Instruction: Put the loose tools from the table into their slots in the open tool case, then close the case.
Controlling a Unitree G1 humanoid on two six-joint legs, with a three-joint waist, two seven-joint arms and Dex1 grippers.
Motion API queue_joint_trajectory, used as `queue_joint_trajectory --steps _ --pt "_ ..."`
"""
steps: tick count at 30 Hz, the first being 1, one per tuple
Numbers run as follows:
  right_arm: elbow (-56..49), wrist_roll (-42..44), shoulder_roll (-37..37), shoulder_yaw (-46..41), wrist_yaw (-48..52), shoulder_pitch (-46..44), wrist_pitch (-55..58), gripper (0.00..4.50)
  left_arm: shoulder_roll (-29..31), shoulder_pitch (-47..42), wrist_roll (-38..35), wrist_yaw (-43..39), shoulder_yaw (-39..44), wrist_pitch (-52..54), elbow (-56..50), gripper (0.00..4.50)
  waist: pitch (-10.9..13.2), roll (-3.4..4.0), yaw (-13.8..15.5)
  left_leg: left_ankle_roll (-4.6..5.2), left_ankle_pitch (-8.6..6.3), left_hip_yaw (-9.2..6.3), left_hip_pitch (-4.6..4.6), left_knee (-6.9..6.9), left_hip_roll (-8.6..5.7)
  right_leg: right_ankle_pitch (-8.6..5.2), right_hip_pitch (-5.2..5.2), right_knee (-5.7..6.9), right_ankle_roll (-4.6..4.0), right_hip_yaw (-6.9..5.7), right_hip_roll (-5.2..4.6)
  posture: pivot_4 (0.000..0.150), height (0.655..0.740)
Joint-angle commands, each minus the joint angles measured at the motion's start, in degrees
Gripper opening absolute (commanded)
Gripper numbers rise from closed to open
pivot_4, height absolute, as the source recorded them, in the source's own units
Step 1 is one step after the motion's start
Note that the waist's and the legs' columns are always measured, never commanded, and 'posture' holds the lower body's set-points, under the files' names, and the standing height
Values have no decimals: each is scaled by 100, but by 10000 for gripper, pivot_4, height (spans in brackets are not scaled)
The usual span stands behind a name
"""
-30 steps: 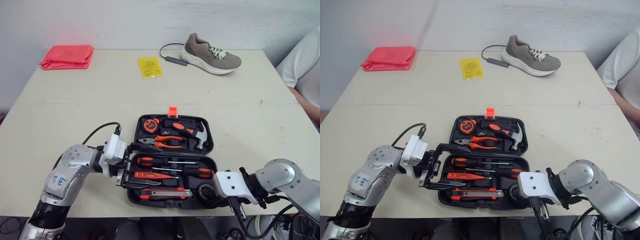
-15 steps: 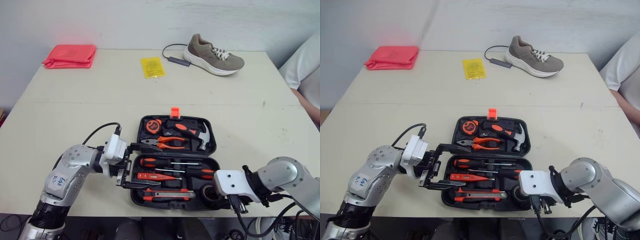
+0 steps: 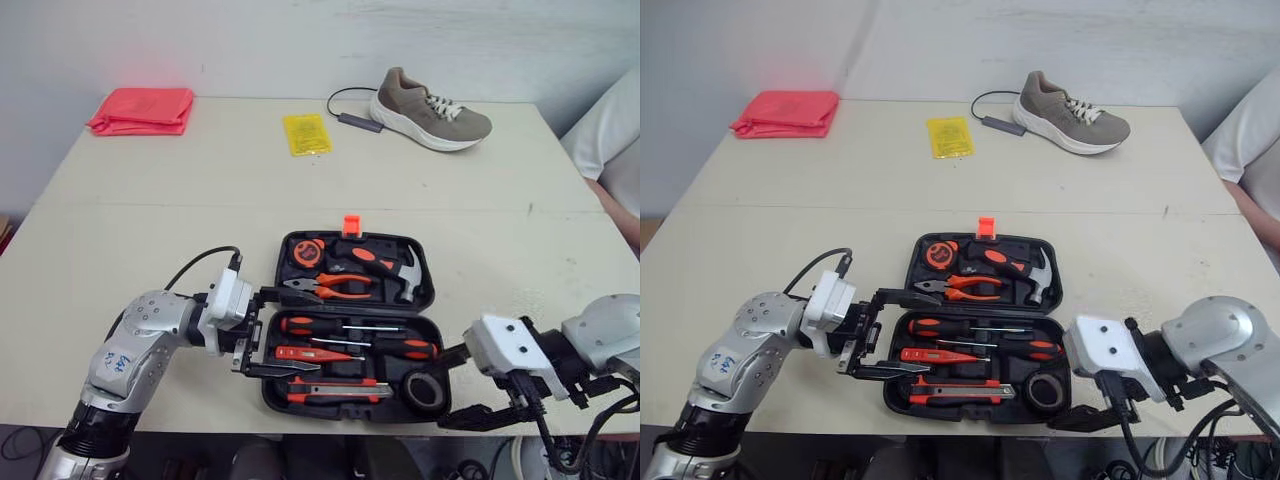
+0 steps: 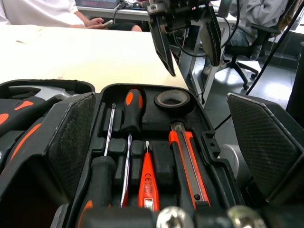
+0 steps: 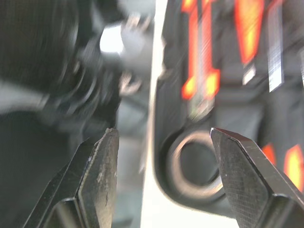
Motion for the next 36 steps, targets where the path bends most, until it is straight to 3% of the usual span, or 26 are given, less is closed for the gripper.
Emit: queue_joint_trajectory --steps 1,5,6,17,23,29,33,36 --pt "-57 308 758 -514 -416 591 -419 23488 -1 4 -19 -9 96 -155 -41 45000 0 0 17 -1 0 -1 -2 0 0 0 0 0 0 -1 2 1500 7400" --pt "172 -773 1316 -284 -414 1350 -1909 3319 9 8 2 -14 83 -205 -23 45000 0 0 9 0 0 -2 -7 2 -9 1 -2 0 2 -2 2 1500 7400" --pt "252 -892 1358 -204 -383 1509 -2068 782 11 -5 7 -21 80 -213 -5 45000 0 0 7 1 0 0 -6 2 -17 1 -1 0 3 -3 5 1500 7400" --pt "1630 -2316 1871 881 -986 1827 -3325 782 180 -37 -37 -104 146 -132 108 45000 -4 -5 -5 2 4 8 13 1 -39 4 5 9 8 3 2 1500 7400" --pt "2190 -2565 1953 1129 -1147 1913 -3913 782 193 -82 -26 -60 159 -130 167 45000 -54 -81 -37 -19 -3 9 42 -1 8 -2 29 10 -9 -1 11 1500 7400" --pt "2199 -1390 2314 825 -877 1890 -4376 782 317 -29 -70 -46 339 -48 313 45000 -58 -85 -33 -25 -7 8 48 -3 21 -4 35 10 -24 -5 14 1500 7400" --pt "1397 -550 2056 285 -1148 1851 -3552 782 447 78 30 51 737 -161 668 45000 -36 -34 -24 -23 -8 13 36 -3 18 -3 15 16 -25 1 10 1500 7400" --pt "1111 -207 1857 -336 -1581 1809 -2945 0 573 141 222 139 1038 -417 1053 36527 -36 -32 2 -25 -8 8 32 -5 22 -6 7 18 -30 -2 12 1500 7400"
